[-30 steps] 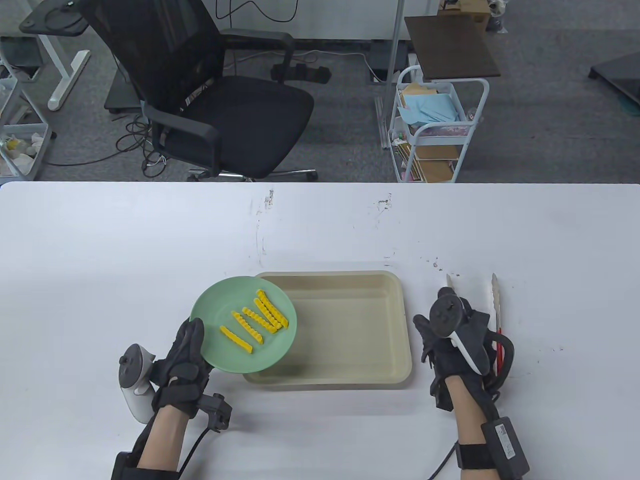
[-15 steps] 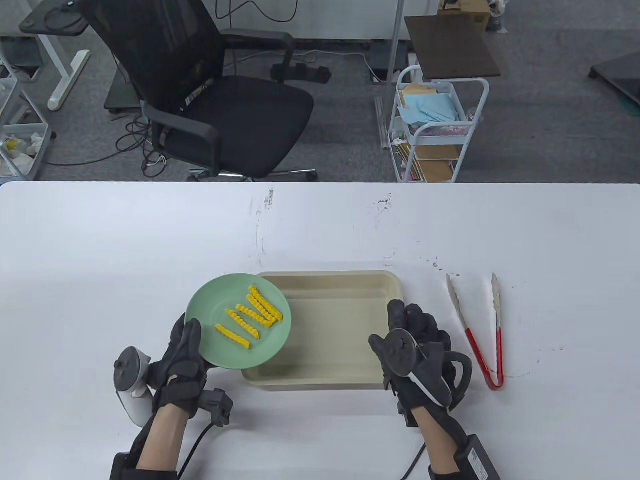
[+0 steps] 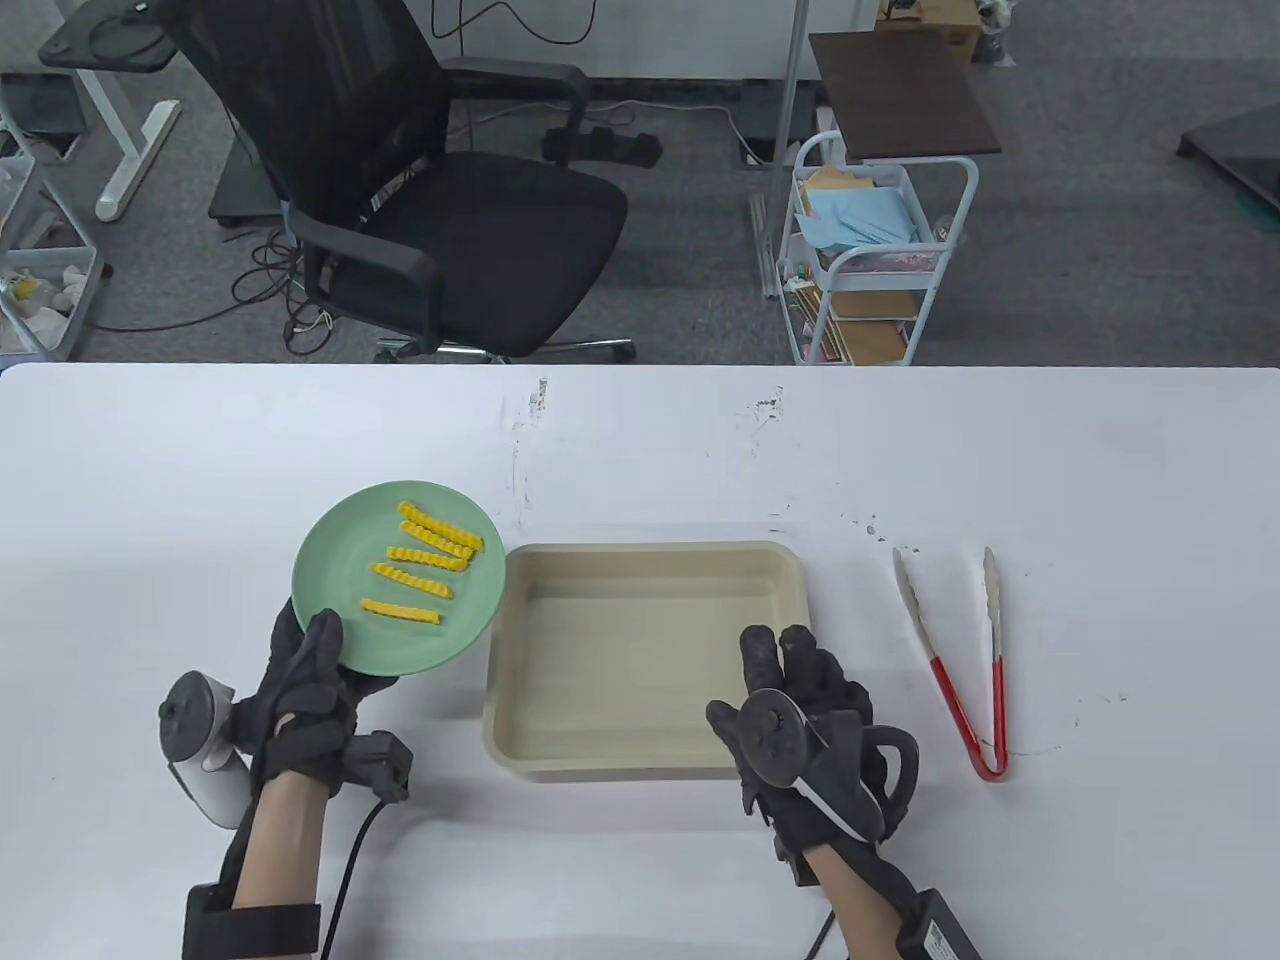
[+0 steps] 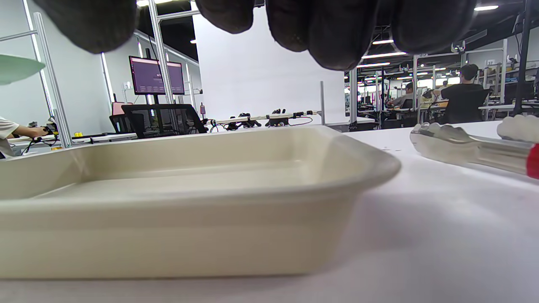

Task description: Hold plate and receive fries gripped by tongs from baking tray

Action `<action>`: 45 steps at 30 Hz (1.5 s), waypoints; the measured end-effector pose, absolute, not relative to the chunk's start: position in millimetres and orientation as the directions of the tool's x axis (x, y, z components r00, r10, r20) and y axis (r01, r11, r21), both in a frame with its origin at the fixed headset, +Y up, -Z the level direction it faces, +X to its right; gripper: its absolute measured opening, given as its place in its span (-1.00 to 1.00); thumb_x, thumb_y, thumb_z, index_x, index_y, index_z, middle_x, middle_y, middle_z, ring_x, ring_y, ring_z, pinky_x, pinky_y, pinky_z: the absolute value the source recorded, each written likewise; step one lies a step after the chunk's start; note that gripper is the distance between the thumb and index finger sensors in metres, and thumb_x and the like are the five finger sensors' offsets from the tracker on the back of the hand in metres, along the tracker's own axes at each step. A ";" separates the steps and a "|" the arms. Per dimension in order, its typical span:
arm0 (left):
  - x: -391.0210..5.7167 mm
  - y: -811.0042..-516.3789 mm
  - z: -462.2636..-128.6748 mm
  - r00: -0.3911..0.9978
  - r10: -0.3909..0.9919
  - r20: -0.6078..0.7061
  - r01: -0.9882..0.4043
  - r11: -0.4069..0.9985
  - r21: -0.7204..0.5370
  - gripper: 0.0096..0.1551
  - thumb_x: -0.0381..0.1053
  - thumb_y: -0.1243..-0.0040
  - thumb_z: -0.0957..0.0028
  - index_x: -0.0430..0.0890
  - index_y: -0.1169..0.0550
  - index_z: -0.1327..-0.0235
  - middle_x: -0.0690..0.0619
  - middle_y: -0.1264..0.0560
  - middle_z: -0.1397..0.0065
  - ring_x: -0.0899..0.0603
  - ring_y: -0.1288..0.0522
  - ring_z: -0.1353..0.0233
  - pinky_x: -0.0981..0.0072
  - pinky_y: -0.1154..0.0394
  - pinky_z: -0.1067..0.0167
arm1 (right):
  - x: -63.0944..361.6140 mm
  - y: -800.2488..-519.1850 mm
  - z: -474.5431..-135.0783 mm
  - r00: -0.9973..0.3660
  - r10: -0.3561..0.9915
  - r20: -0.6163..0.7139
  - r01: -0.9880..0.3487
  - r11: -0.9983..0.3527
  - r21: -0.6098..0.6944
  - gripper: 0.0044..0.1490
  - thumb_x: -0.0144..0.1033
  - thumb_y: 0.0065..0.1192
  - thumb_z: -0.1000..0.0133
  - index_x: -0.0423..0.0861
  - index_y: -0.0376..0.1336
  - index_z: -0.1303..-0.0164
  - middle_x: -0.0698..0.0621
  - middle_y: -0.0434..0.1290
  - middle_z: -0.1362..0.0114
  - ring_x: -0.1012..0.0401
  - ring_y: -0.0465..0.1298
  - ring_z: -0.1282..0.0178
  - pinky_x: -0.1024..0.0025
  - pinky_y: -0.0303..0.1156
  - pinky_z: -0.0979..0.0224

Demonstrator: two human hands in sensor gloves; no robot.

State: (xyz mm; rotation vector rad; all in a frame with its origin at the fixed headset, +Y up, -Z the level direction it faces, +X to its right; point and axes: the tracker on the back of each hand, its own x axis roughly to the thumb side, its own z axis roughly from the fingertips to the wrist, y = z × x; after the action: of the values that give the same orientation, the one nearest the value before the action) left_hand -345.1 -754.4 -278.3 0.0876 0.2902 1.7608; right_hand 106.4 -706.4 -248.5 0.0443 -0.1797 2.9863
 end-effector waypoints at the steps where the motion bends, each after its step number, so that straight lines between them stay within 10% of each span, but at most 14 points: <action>1: -351.4 -757.3 -279.7 -0.195 0.973 -0.120 -0.949 -0.157 0.272 -0.32 -0.06 0.18 -0.35 -0.28 0.07 -0.57 -0.16 -0.26 -0.36 -0.26 -0.59 -0.16 -0.25 -0.44 -0.18 | 106.9 -707.7 -249.3 -0.988 0.147 0.036 -0.150 -0.982 -0.111 0.00 0.30 0.06 0.02 0.02 -0.05 -0.55 -0.18 0.02 -0.58 -0.19 0.27 -0.51 -0.33 0.23 -0.36; 33: -393.4 -792.8 -285.3 -0.104 0.895 -0.434 -0.900 0.101 0.424 -0.17 -0.14 0.09 -0.29 -0.54 0.16 -0.46 -0.36 -0.24 -0.46 -0.19 -0.63 0.01 -0.04 -0.50 0.13 | 121.4 -719.1 -261.2 -0.983 0.182 -0.037 -0.183 -0.983 0.017 -0.02 0.28 0.05 0.00 0.00 -0.03 -0.54 -0.20 -0.01 -0.58 -0.19 0.29 -0.48 -0.31 0.24 -0.35; 45: -387.9 -780.0 -266.3 -0.002 0.908 -0.420 -0.904 0.178 0.389 0.00 0.10 0.14 -0.35 -0.38 0.40 -0.45 -0.35 0.29 -0.51 -0.29 -0.35 -0.32 -0.22 -0.30 -0.20 | 121.3 -717.8 -260.6 -0.976 0.216 -0.015 -0.215 -0.976 -0.034 -0.03 0.28 0.06 0.01 -0.01 -0.01 -0.53 -0.20 0.03 -0.57 -0.18 0.34 -0.44 -0.30 0.27 -0.33</action>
State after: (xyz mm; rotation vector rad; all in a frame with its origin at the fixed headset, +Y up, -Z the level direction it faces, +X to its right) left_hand -387.9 -780.0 -266.3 0.0069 0.6670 1.4249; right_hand 121.3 -717.8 -260.6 -0.0272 -0.0471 2.9238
